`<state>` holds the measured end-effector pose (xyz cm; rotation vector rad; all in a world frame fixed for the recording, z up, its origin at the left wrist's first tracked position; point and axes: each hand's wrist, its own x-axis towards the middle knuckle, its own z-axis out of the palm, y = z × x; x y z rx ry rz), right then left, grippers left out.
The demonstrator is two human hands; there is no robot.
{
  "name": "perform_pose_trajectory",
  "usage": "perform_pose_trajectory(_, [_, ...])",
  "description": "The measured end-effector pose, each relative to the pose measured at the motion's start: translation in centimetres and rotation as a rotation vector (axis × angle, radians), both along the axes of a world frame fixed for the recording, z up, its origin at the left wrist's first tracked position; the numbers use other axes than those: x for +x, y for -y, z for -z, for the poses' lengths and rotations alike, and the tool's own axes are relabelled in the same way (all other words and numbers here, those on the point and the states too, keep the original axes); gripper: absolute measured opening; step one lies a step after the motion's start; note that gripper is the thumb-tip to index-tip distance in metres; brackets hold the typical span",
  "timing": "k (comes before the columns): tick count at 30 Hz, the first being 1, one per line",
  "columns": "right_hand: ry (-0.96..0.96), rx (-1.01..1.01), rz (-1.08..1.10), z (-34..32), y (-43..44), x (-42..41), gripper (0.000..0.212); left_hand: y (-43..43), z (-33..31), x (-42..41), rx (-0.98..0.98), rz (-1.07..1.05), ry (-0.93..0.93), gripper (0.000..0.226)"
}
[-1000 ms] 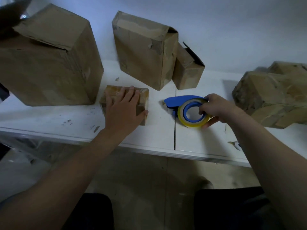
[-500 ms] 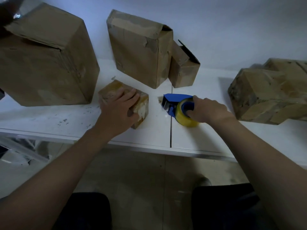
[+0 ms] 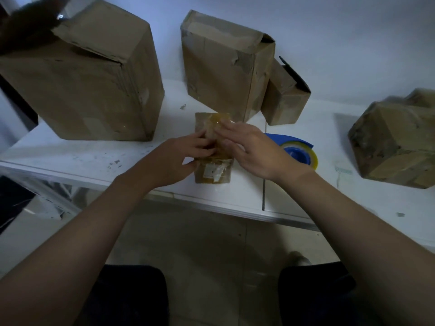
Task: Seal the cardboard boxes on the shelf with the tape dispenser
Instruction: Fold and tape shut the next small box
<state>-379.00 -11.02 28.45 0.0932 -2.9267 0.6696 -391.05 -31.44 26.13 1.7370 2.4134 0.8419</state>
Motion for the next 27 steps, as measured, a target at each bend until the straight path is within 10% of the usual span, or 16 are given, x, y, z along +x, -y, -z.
perform_pose_trajectory(11, [-0.002,0.057,0.061,3.6,0.9,-1.5,0.058,-0.2,0.1,0.3,-0.006,-0.177,0.296,0.039])
perform_pose_trajectory(27, [-0.034,0.129,0.058,4.0,1.1,-0.9,0.066,-1.2,1.9,0.6,0.177,-0.253,0.248,0.022])
